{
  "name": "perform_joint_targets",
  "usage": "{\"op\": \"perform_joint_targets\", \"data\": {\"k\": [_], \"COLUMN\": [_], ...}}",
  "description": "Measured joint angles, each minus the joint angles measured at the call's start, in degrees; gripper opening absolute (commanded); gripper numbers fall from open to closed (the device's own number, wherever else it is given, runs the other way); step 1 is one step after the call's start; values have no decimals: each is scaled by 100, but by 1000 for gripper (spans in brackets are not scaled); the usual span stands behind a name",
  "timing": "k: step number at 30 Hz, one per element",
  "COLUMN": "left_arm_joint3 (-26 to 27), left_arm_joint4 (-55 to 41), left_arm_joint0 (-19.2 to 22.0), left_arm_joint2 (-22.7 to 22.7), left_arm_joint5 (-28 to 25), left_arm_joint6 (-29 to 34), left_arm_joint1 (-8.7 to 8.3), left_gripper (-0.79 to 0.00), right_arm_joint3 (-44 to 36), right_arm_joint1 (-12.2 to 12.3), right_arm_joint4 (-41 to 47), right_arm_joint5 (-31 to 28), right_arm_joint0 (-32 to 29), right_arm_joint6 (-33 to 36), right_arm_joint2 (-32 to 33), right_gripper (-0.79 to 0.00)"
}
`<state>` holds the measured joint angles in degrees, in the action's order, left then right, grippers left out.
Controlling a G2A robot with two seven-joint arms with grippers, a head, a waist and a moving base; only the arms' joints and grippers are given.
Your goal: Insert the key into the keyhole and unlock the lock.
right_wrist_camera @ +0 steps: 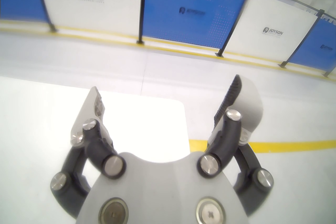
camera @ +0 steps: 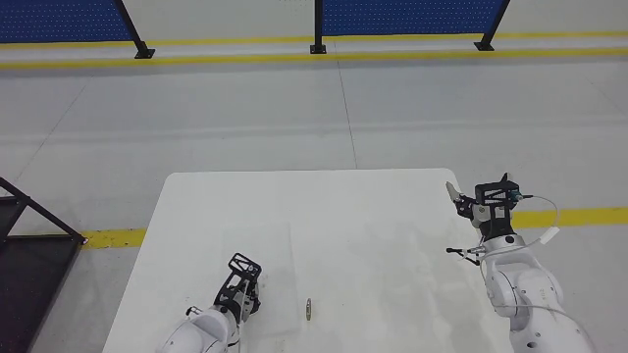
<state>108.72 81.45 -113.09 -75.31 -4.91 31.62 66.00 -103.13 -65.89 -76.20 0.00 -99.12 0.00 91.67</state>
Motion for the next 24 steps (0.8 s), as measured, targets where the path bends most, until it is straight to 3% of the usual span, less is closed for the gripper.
{"op": "perform_joint_targets", "data": {"k": [15,24], "left_arm_joint3": [516,374], "left_arm_joint4": [-272,-589], "left_arm_joint0": [-575,-448], "left_arm_joint2": [-540,-945], "left_arm_joint5": [-364,-802], "left_arm_joint6": [-456,-229], "left_arm_joint1": [-91,-153], "left_gripper": [-785,-785], "right_arm_joint3": [0,0], "right_arm_joint1": [0,0], "right_arm_joint4": [0,0], "right_arm_joint5": [0,0], "right_arm_joint0": [0,0], "right_arm_joint6": [0,0], "right_arm_joint2": [0,0], "right_gripper": [0,0]}}
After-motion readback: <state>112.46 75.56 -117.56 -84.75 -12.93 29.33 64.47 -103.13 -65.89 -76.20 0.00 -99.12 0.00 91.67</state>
